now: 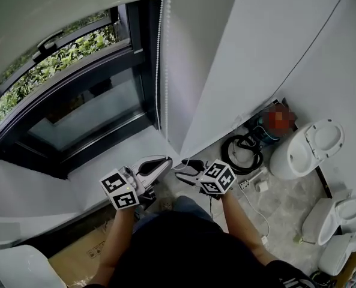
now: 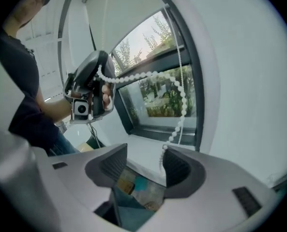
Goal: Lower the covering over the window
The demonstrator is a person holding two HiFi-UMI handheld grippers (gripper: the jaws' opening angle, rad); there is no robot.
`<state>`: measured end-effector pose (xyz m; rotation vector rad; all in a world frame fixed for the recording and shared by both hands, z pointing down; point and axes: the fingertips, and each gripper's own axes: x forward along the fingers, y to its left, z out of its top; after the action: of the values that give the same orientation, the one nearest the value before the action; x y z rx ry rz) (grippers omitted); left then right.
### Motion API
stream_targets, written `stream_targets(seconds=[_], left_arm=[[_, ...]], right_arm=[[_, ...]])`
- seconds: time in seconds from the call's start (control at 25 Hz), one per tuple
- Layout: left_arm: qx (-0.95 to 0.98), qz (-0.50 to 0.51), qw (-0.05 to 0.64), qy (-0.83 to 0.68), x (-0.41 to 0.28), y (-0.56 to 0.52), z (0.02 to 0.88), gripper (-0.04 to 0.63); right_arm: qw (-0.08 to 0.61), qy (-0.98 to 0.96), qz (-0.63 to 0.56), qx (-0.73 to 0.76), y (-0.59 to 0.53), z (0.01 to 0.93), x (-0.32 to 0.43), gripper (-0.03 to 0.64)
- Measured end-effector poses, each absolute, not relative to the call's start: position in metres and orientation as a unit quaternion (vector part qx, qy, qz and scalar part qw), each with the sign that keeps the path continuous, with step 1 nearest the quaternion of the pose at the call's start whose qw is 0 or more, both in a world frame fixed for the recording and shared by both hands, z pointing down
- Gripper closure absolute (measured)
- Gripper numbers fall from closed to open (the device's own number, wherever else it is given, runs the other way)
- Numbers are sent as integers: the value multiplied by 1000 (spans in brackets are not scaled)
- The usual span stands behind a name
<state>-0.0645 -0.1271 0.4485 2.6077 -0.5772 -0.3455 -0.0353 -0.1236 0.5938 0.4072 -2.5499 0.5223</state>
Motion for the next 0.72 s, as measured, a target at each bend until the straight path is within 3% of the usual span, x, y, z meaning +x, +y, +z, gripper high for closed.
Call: stream_targets(seconds=[0.12, 0.48, 0.6, 0.72], left_arm=[[947, -116, 222, -203, -64, -123, 450, 583], [948, -119, 227, -189, -59, -126, 451, 583], [948, -119, 229, -185, -56, -124, 450, 583], [948, -119, 227, -186, -57, -124, 450, 583]], right_arm=[[213, -940, 174, 203, -140, 567, -23, 385], [120, -965, 65, 224, -150, 449, -16, 354], [137, -971, 39, 193, -138, 430, -20, 354], [231, -960, 11, 160, -127, 440, -22, 354]])
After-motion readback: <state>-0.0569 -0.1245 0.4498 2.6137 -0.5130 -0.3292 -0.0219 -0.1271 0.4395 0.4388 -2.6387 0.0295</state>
